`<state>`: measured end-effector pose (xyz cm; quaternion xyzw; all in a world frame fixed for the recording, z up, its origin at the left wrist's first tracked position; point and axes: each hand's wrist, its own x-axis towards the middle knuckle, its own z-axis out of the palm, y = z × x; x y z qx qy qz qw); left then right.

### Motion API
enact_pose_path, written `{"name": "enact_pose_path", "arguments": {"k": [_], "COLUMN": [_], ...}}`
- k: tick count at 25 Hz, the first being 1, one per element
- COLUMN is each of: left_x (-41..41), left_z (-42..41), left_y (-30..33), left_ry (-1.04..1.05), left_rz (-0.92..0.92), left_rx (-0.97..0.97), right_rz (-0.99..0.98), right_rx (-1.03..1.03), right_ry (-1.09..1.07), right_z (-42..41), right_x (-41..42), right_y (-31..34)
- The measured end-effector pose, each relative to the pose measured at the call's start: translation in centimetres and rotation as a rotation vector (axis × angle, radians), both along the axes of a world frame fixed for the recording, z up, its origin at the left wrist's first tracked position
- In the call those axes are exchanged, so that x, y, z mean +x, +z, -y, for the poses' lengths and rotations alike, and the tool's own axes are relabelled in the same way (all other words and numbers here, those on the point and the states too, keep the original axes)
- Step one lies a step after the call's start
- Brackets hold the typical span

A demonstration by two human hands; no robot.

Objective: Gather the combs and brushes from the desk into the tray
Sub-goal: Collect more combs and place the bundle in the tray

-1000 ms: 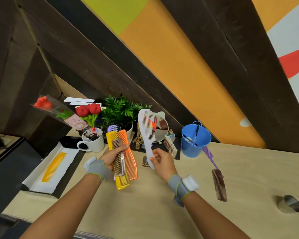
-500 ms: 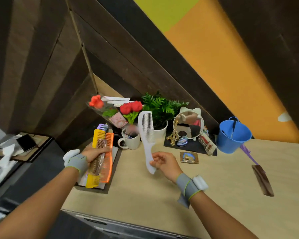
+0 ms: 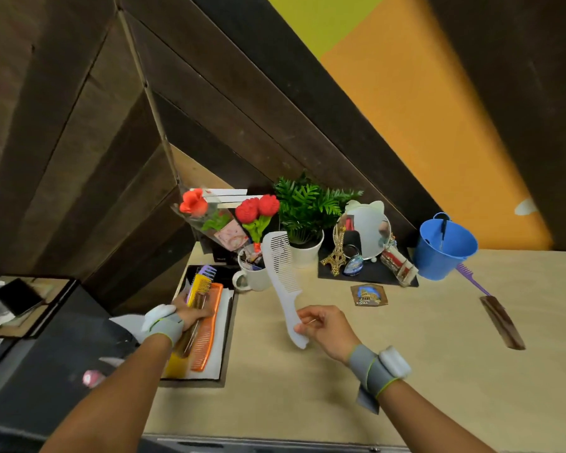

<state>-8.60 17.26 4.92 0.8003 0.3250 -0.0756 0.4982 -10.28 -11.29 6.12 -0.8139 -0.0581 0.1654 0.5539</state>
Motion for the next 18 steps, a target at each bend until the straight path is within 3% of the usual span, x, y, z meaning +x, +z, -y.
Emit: {"name": "enact_pose_path", "arguments": {"k": [5, 10, 12, 18], "left_x": [0.6, 1.0, 0.6, -0.7], "left_z": [-0.7, -0.1, 0.5, 4.4], "left_y": [-0.8, 0.7, 2.2, 5.2], "left_ry": [-0.047, 0.035, 0.024, -0.298], "left_rz": [-0.078, 0.138, 0.201, 0.270], "left_rx": [-0.032, -0.015, -0.091, -0.271], "right_rz": [0.014, 0.020, 0.010, -0.062], "right_rx": [-0.051, -0.091, -0.072, -0.007], "right_ry": [-0.017, 0.024, 0.043, 0.064], "right_z": [-0.5, -2.7, -3.6, -4.5], "right_x": [0.4, 1.0, 0.9, 0.3], "right_y": [0.0, -0.8, -0.8, -1.1]}}
